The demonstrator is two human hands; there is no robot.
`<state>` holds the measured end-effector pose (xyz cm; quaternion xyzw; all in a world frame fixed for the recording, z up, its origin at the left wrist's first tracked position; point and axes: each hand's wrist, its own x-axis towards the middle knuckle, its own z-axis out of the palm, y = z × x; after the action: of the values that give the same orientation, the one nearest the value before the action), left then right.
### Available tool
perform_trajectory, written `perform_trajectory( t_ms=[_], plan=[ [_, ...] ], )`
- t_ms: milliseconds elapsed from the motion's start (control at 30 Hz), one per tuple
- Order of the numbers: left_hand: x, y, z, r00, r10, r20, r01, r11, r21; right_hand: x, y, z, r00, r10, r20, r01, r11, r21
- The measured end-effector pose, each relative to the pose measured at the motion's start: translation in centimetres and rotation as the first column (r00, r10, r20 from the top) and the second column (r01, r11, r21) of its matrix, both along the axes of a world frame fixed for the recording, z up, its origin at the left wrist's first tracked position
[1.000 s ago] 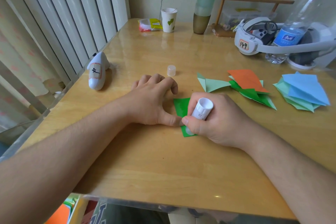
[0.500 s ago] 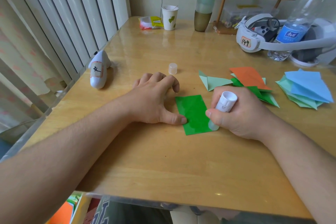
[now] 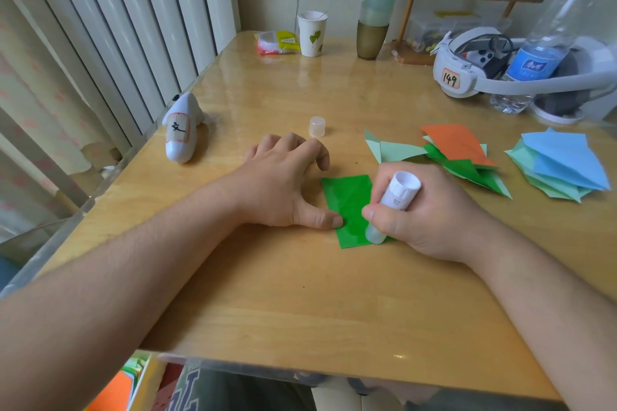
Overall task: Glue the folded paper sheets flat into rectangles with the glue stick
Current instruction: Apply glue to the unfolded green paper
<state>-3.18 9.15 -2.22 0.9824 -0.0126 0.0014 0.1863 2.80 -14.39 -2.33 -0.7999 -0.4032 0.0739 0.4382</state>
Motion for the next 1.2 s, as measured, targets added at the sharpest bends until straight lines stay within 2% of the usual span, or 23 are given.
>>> perform_trajectory(
  t_ms=[233, 400, 533, 700, 900, 1000, 1200],
  plan=[
    [0.1, 0.2, 0.1, 1.0, -0.014, -0.014, 0.014, 1.0, -0.004, 1.0, -1.5, 0.9, 0.994, -0.088, 0.068, 0.093, 0.993, -0.073],
    [0.1, 0.2, 0.0, 1.0, -0.014, -0.018, 0.014, 1.0, -0.002, 0.7, -1.1, 1.0, 0.994, -0.095, 0.045, 0.092, 0.994, 0.065],
    [0.1, 0.2, 0.0, 1.0, -0.014, -0.011, 0.014, 1.0, -0.005, 0.4, -0.9, 0.8, 0.998, -0.037, 0.059, 0.04, 0.998, -0.05],
    [0.1, 0.1, 0.0, 1.0, -0.014, -0.016, 0.014, 1.0, -0.005, 0.8, -1.5, 1.2, 0.991, -0.079, 0.111, 0.094, 0.986, -0.139],
    [0.1, 0.3, 0.1, 0.999, -0.017, -0.032, 0.017, 1.0, -0.004, 0.8, -1.1, 1.2, 0.994, -0.103, 0.03, 0.103, 0.995, 0.007],
    [0.1, 0.2, 0.0, 1.0, -0.014, -0.028, 0.014, 1.0, 0.001, 0.5, -0.4, 0.8, 0.998, -0.043, 0.041, 0.045, 0.998, -0.044],
    [0.2, 0.2, 0.0, 0.999, -0.018, -0.029, 0.018, 1.0, 0.001, 2.5, 1.0, 0.3, 0.972, -0.203, 0.114, 0.21, 0.976, -0.049]
  ],
)
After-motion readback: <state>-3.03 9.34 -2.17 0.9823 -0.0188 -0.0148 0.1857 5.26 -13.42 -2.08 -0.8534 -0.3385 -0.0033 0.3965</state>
